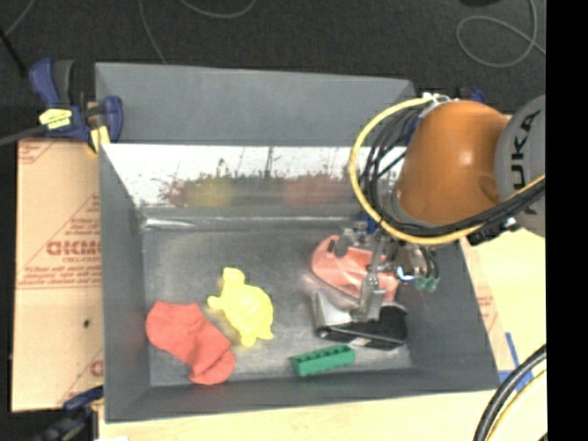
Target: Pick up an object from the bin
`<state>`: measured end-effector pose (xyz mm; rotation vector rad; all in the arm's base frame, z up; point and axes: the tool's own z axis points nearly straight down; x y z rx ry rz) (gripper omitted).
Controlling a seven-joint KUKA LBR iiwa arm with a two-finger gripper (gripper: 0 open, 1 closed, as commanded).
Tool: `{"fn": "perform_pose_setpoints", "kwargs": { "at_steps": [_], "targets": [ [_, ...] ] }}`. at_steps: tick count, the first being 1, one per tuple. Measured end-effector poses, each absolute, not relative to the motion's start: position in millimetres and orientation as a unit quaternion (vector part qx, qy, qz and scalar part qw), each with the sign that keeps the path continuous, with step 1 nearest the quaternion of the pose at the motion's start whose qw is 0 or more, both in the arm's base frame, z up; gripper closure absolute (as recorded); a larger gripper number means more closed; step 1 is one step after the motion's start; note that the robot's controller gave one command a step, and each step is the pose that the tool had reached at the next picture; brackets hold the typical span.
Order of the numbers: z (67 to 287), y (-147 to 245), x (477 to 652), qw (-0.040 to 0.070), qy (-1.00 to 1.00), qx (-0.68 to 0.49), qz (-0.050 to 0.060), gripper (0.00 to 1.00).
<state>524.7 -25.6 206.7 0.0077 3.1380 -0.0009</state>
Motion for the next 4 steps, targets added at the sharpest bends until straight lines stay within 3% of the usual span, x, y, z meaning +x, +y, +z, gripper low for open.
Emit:
{"fn": "perform_pose_setpoints", "kwargs": {
  "at_steps": [1, 2, 3, 4],
  "targets": [
    [136, -39, 504.8, 0.002, 1.000, -0.026, -0.001, 0.00],
    [128, -67, 487.3, 0.000, 0.995, -0.095, 0.000, 0.00],
    [131, -66, 483.6, 0.003, 0.994, -0.107, -0.001, 0.00],
    [90, -74, 490.0, 0.002, 0.999, 0.040, 0.000, 0.00]
  ]
}}
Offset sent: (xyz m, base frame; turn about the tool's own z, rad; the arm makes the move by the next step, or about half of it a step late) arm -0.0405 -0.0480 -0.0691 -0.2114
